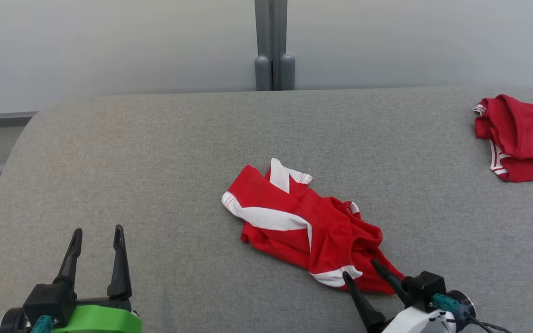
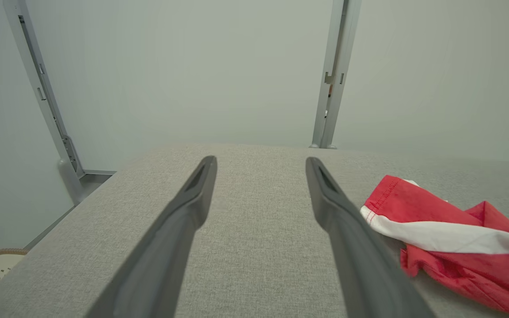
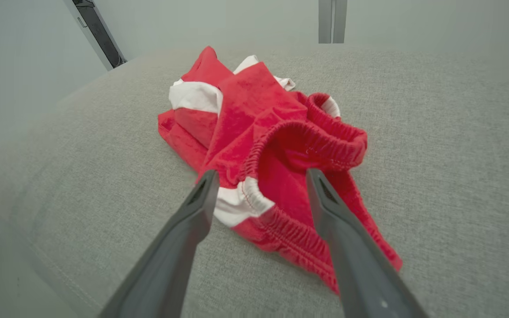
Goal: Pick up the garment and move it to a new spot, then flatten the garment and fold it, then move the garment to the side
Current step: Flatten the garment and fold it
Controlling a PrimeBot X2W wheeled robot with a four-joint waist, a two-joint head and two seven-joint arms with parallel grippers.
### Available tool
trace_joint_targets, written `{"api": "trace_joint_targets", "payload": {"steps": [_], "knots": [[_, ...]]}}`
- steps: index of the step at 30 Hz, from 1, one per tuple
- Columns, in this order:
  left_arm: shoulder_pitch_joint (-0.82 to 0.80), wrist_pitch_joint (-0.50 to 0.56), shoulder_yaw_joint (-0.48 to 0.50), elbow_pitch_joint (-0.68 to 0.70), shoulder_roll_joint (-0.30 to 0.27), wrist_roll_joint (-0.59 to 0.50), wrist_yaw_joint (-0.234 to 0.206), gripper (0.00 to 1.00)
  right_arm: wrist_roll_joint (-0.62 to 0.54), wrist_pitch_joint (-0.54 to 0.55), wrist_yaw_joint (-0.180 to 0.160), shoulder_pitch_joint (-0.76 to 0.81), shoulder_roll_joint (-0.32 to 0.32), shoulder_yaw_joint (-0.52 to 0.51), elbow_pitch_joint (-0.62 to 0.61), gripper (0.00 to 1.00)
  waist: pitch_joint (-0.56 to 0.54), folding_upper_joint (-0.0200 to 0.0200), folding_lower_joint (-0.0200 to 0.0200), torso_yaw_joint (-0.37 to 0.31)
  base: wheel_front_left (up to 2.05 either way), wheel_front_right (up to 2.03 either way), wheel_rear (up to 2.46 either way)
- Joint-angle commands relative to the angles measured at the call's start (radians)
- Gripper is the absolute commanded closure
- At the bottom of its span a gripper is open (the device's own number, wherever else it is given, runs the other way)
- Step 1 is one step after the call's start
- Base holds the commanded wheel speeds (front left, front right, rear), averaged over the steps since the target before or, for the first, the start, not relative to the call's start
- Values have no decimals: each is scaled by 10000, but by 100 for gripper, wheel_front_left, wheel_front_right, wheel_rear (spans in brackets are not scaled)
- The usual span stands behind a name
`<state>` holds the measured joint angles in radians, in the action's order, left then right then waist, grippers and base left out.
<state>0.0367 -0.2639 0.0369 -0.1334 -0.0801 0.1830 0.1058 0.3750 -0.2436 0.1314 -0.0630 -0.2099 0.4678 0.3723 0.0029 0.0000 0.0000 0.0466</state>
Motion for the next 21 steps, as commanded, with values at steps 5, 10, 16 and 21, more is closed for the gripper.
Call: {"api": "trace_joint_targets", "payload": {"steps": [5, 10, 16, 21], "knots": [[-279, 3, 103, -58, 126, -152, 104, 0, -73, -45, -17, -761, -179, 776, 1089, 0, 159, 0, 0, 189, 0, 0, 0], [-299, 3, 153, -90, 193, -229, 154, 0, 232, -135, -17, -1293, -242, 1193, 1753, 100, 179, 0, 0, 250, 0, 0, 0], [-195, 3, 236, -123, 253, -240, 177, 0, 573, -216, -17, -1396, -550, 396, 1333, 100, 183, 0, 0, 88, 0, 0, 0], [-217, 3, 201, -135, 277, -241, 194, 0, 613, -212, -17, -893, -966, -1109, 687, 100, 248, 0, 0, -109, 0, 0, 0]]}}
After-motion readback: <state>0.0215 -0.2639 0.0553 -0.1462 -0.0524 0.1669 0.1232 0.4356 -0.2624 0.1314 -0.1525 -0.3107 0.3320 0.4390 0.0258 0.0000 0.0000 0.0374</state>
